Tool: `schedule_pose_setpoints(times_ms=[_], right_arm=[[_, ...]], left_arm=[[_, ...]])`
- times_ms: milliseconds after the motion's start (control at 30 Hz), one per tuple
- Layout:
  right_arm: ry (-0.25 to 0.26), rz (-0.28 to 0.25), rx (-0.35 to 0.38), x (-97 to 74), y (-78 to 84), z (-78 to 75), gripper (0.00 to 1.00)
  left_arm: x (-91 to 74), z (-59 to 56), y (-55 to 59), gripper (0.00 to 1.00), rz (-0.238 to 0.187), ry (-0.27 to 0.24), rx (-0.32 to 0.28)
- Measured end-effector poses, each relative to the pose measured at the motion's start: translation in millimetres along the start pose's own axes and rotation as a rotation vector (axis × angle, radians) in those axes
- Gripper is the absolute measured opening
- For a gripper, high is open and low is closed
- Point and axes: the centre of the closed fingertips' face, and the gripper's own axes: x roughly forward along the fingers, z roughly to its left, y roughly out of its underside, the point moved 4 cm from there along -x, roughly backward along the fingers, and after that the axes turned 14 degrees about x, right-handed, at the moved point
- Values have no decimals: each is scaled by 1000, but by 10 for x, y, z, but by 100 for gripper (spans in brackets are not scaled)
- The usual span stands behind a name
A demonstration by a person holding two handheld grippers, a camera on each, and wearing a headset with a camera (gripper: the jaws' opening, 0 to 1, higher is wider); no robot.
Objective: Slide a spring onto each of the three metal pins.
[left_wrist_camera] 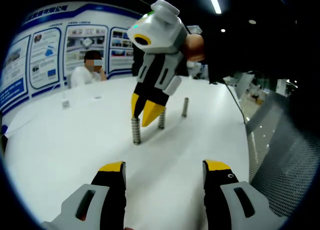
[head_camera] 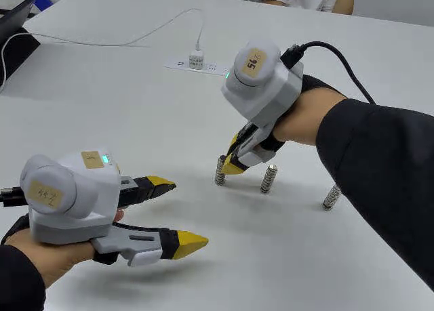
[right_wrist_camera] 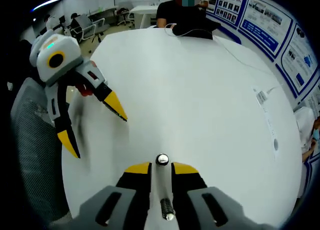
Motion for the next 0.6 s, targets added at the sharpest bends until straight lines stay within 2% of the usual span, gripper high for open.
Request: schedule_pose_setpoints(times_ms=[600], right_arm=[[3,-45,30,-133,136,110,21]], left_arm=[[7,13,-22,64,-2,-1,3]])
